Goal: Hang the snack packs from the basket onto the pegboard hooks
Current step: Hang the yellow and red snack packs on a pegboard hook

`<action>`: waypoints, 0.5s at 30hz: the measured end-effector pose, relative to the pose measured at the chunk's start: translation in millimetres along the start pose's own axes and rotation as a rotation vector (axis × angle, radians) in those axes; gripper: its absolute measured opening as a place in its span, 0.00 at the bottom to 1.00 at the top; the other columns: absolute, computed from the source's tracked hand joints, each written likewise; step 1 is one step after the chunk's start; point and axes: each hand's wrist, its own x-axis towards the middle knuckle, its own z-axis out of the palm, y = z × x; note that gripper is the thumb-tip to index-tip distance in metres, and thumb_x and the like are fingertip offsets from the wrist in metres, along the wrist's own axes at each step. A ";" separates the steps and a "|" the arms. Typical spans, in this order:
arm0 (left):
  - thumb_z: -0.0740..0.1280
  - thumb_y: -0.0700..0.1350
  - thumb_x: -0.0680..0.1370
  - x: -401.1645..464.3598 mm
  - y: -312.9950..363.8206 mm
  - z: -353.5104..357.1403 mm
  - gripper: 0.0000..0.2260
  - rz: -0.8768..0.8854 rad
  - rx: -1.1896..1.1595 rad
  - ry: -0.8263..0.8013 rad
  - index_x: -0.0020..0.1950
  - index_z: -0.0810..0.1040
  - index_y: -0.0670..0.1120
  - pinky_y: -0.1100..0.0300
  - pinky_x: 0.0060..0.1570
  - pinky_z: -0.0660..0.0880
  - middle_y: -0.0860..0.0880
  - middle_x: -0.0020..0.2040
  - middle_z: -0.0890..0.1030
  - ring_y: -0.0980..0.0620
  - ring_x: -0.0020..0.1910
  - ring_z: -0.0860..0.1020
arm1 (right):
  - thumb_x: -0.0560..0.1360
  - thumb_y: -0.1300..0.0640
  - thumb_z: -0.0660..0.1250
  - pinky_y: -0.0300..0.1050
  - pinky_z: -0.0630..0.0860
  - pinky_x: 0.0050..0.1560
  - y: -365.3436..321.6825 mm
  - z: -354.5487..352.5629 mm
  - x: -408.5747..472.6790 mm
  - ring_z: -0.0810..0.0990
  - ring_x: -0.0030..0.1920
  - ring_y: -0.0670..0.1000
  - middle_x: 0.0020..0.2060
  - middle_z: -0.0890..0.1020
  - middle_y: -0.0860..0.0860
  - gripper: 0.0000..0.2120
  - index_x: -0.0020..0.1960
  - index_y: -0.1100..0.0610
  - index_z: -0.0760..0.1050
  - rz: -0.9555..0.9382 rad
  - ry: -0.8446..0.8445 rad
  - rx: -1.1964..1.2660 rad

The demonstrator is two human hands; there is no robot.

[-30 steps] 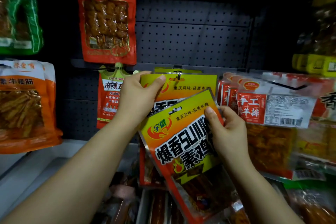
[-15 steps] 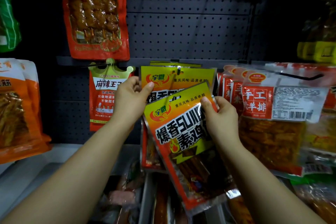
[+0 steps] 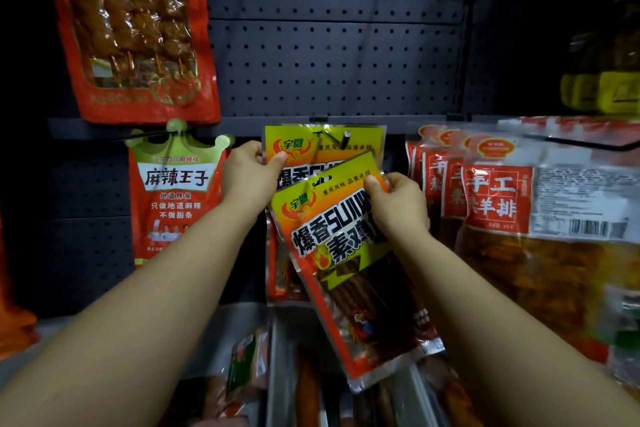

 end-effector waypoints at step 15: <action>0.71 0.46 0.73 -17.8 4.9 -8.1 0.20 0.155 -0.032 0.057 0.62 0.70 0.46 0.58 0.59 0.70 0.51 0.59 0.70 0.54 0.56 0.72 | 0.76 0.54 0.66 0.43 0.75 0.45 4.9 -17.8 -28.0 0.80 0.44 0.46 0.42 0.82 0.48 0.06 0.49 0.55 0.79 -0.175 0.138 0.333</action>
